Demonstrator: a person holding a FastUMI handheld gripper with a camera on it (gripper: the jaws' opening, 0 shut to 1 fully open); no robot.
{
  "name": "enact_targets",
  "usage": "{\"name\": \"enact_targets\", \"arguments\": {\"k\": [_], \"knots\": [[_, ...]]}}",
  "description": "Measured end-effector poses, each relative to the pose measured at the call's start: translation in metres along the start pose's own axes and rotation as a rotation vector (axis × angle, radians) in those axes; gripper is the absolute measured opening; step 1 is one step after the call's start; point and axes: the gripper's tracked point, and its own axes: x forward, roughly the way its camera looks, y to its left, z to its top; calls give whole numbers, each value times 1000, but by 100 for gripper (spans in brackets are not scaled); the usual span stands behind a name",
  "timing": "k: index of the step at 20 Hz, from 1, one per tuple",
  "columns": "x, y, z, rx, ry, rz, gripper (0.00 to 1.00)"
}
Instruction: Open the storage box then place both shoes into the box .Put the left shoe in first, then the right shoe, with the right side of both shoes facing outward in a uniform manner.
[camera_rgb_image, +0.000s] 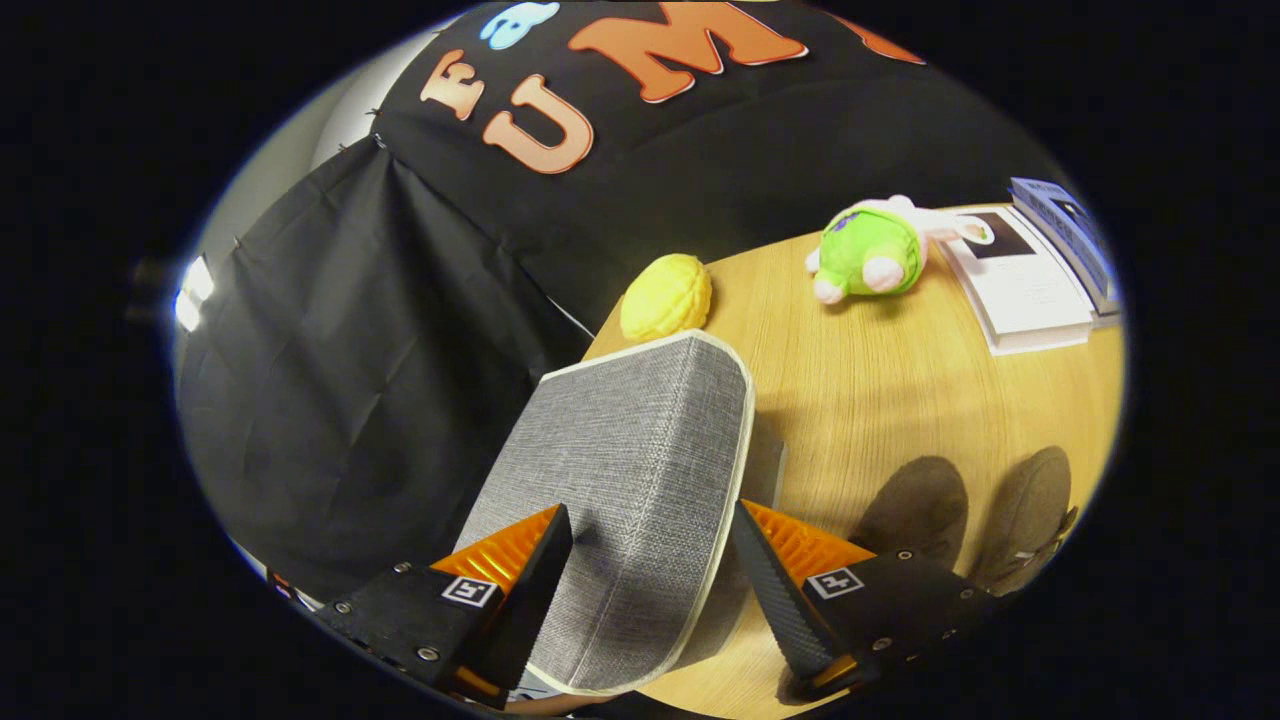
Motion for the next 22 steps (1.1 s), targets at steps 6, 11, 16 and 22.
{"name": "enact_targets", "arguments": {"k": [6,11,16,22], "knots": [[22,-4,-9,261,58,199,96],[23,-2,-2,258,4,213,90],[19,-8,2,236,-8,176,75],[-1,-18,31,235,-125,107,34]]}}
